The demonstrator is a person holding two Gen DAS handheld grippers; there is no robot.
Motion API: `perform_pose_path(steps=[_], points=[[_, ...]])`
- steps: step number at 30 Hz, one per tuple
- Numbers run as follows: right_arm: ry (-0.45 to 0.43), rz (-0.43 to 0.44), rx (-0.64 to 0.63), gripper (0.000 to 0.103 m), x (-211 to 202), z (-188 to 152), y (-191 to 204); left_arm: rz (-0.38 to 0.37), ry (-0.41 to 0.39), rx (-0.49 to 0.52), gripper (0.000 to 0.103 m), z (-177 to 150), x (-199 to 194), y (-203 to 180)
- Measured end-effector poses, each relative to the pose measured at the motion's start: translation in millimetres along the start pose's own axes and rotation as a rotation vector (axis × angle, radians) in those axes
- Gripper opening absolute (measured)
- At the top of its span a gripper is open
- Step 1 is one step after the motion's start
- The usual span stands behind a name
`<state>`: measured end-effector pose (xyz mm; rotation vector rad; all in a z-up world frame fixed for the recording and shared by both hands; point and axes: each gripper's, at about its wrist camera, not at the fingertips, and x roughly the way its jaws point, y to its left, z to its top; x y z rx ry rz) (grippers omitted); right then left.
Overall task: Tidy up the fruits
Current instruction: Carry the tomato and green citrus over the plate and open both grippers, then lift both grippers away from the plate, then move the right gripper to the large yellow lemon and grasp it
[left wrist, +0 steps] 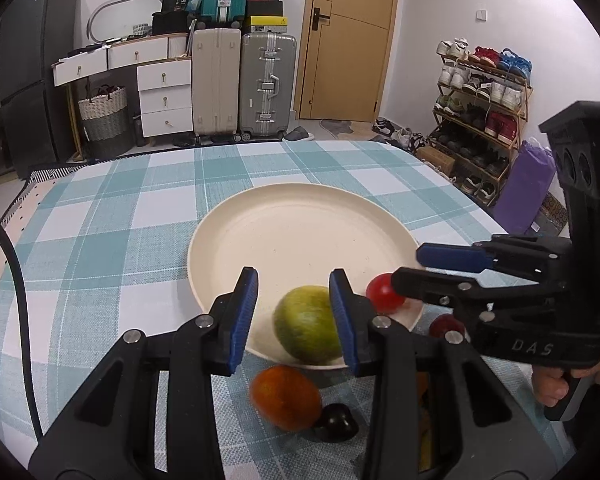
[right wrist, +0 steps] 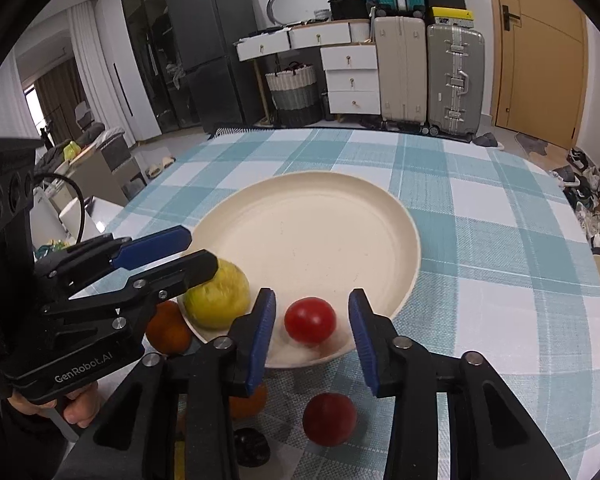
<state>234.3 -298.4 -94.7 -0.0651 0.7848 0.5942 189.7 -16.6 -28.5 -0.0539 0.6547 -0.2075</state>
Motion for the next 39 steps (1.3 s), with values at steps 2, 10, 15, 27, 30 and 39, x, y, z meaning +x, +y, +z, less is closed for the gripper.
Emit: perform_pose_path(steps=[2, 10, 15, 27, 30, 39], points=[[-0.018, -0.019, -0.011, 0.049, -9.8, -2.3, 1.1, -0.009, -0.009, -0.007, 0.035, -0.7, -8.3, 2.0], [-0.082, -0.023, 0.028, 0.092, -55.4, -26.7, -0.1, 0.028, -0.087, -0.007, 0.083, -15.0, -64.4, 2.6], [-0.077, -0.018, 0.026, 0.102, -69.6, -43.4, 5.8, 0.046, -0.089, 0.011, 0.101, -31.4, -95.9, -3.4], [-0.044, -0.002, 0.013, 0.103, -87.5, -73.2, 22.0, 0.052, -0.072, 0.048, 0.102, -64.1, -130.3, -26.3], [-0.025, 0.009, -0.008, 0.103, -86.5, -78.1, 27.4, 0.056, -0.066, 0.066, 0.102, -68.0, -131.1, -32.9], [0.024, 0.036, -0.003, 0.103, -71.2, -84.7, 36.6, 0.054, -0.063, 0.056, 0.102, -72.7, -128.1, -31.1]])
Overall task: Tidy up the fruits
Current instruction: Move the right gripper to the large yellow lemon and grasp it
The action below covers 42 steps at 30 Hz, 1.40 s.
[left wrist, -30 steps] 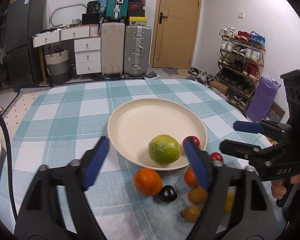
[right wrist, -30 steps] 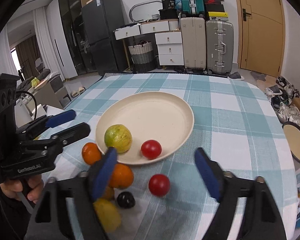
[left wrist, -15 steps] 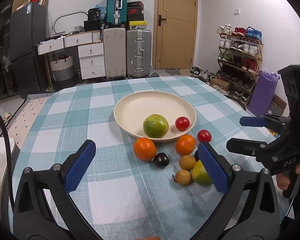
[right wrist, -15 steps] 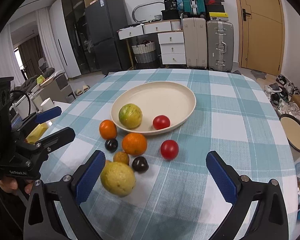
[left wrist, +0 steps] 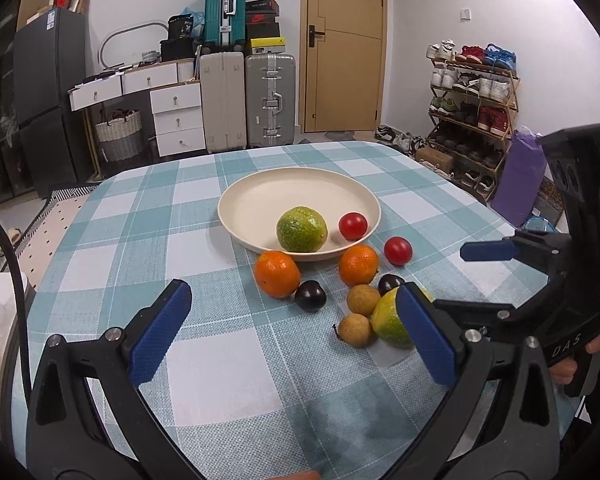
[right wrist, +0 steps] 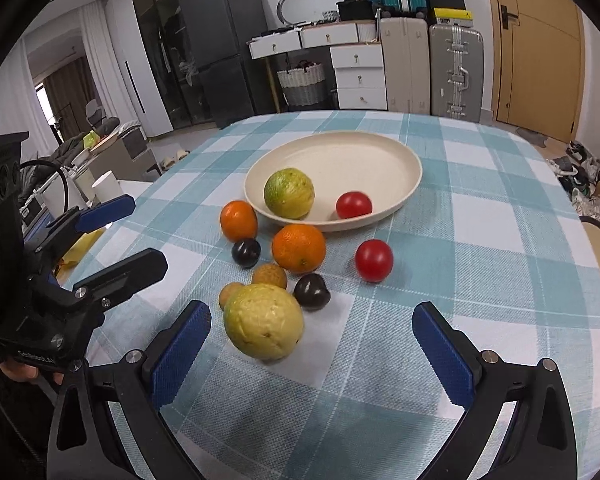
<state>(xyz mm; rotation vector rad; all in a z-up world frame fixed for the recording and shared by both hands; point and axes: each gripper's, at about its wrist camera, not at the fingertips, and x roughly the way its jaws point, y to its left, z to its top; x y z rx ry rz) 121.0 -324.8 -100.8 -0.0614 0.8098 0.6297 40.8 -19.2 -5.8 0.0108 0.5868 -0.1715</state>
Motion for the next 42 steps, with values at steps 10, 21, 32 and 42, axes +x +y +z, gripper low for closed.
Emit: perform_pose_path(steps=[10, 21, 32, 42], points=[[0.055, 0.048, 0.019, 0.099, 14.5, -7.0, -0.4, 0.012, 0.013, -0.031, 0.102, -3.2, 8.0, 10.5], [0.091, 0.109, -0.007, 0.082, 24.5, -10.0, 15.6, -0.001, 0.018, -0.046, 0.102, -4.3, 12.8, 13.8], [0.094, 0.113, -0.007, 0.075, 28.9, -11.2, 21.7, -0.003, 0.026, -0.048, 0.102, -6.2, 18.0, 13.7], [0.102, 0.136, 0.034, 0.07, 31.6, -9.3, 17.2, -0.007, 0.029, -0.049, 0.102, -6.1, 18.5, 13.7]])
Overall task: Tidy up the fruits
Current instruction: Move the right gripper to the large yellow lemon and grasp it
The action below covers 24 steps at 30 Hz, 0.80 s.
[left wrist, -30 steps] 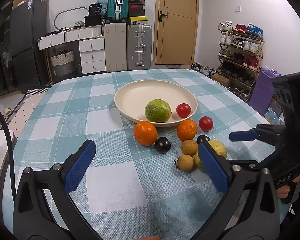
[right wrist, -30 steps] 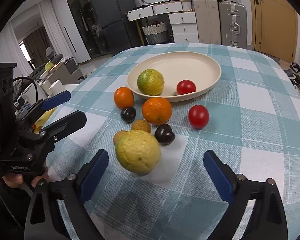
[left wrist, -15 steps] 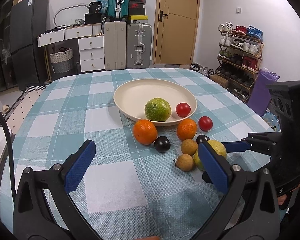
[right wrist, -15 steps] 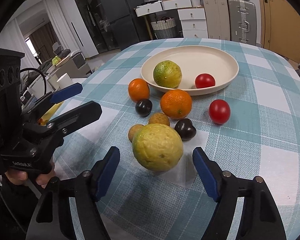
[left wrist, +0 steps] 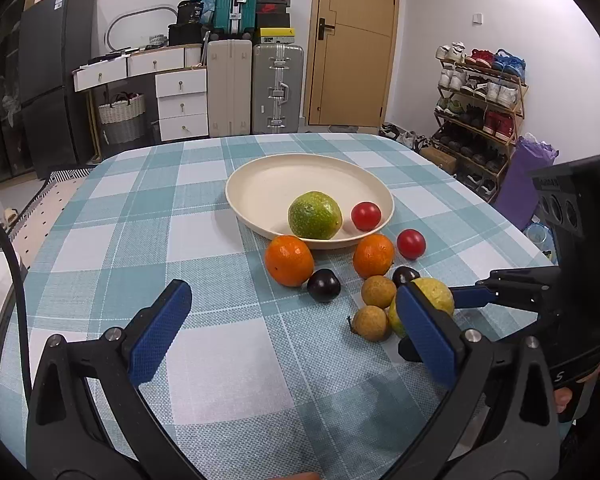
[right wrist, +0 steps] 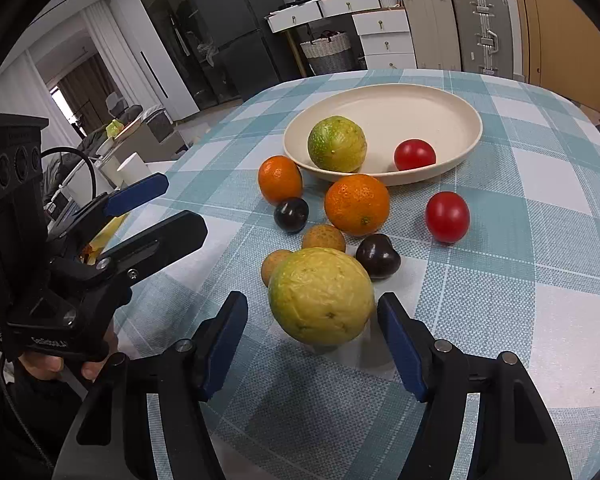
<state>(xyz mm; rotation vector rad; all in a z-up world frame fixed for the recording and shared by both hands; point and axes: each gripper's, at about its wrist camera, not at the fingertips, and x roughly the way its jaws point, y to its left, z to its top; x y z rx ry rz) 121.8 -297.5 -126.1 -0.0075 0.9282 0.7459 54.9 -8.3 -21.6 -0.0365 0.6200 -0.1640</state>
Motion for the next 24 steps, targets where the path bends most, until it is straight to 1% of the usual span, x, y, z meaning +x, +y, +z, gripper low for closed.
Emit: perform_pose_path(steps=[3, 7, 14, 19, 24], points=[[0.0, 0.004, 0.008, 0.064, 0.5, -0.1, -0.8, 0.001, -0.001, 0.0, 0.102, 0.1, -0.1, 0.1], [0.0, -0.006, 0.005, 0.053, 0.7, -0.1, -1.4, 0.0, 0.002, 0.003, 0.102, -0.1, -0.4, 0.3], [-0.007, -0.019, -0.007, 0.052, -1.3, -2.8, -1.1, -0.011, 0.012, 0.002, 0.102, -0.6, 1.5, 0.1], [-0.04, -0.039, -0.014, 0.051, -13.3, -1.0, -3.4, -0.033, 0.021, 0.005, 0.102, -1.0, 3.1, -2.6], [-0.084, -0.05, -0.005, 0.051, -30.1, 4.0, -11.2, -0.068, 0.041, 0.037, 0.101, -2.8, 5.8, -11.3]])
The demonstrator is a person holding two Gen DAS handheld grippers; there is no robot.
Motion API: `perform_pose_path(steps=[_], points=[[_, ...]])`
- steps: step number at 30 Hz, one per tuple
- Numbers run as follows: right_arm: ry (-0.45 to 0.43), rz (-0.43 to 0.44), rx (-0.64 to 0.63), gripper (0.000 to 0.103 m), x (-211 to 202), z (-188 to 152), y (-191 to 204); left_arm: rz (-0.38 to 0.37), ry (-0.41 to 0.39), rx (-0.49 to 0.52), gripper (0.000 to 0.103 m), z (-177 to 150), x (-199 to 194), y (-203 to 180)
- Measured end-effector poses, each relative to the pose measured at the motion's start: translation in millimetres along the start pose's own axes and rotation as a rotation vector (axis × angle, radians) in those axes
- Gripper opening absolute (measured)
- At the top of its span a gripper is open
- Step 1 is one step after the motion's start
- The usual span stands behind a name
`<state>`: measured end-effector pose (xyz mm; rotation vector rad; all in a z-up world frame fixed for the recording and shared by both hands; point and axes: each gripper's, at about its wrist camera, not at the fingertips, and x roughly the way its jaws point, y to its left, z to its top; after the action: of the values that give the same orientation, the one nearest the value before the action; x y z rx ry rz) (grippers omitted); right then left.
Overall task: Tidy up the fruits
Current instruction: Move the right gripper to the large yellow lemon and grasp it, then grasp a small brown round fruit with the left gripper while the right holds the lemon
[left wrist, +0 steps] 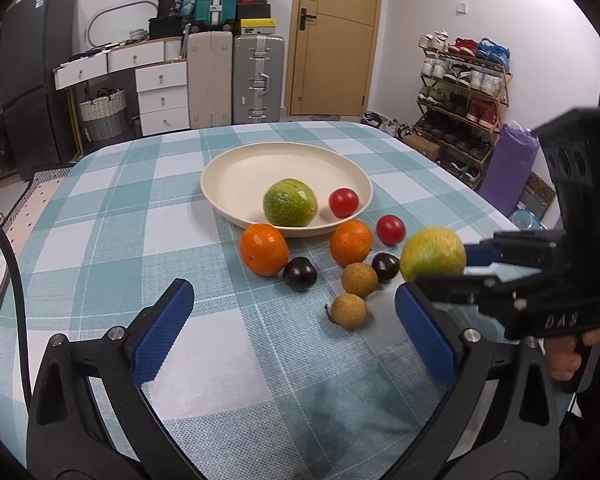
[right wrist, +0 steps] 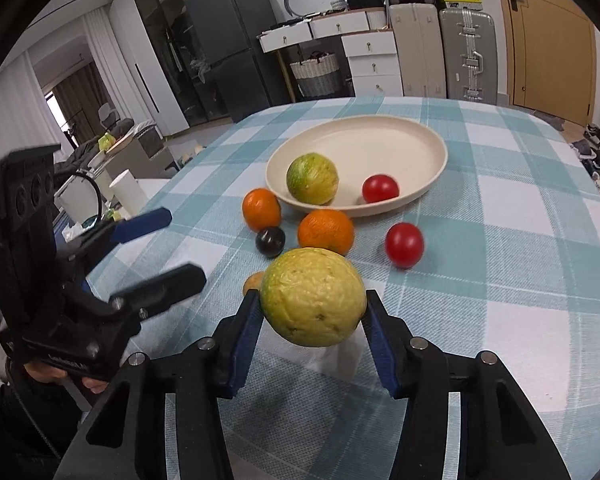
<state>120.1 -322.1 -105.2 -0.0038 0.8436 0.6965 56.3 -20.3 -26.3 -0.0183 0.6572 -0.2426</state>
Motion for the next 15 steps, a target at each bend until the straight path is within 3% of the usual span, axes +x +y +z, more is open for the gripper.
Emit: perform_pose_path(steps=[9, 15], points=[[-0.021, -0.02, 0.025, 0.051, -9.1, 5.1, -13.9, 0.018, 0.115, 0.11, 0.097, -3.7, 21.9, -24.6], [-0.024, -0.023, 0.027, 0.051, -11.4, 5.2, -15.9, -0.015, 0.179, 0.135, 0.077, -6.6, 35.5, -31.3]])
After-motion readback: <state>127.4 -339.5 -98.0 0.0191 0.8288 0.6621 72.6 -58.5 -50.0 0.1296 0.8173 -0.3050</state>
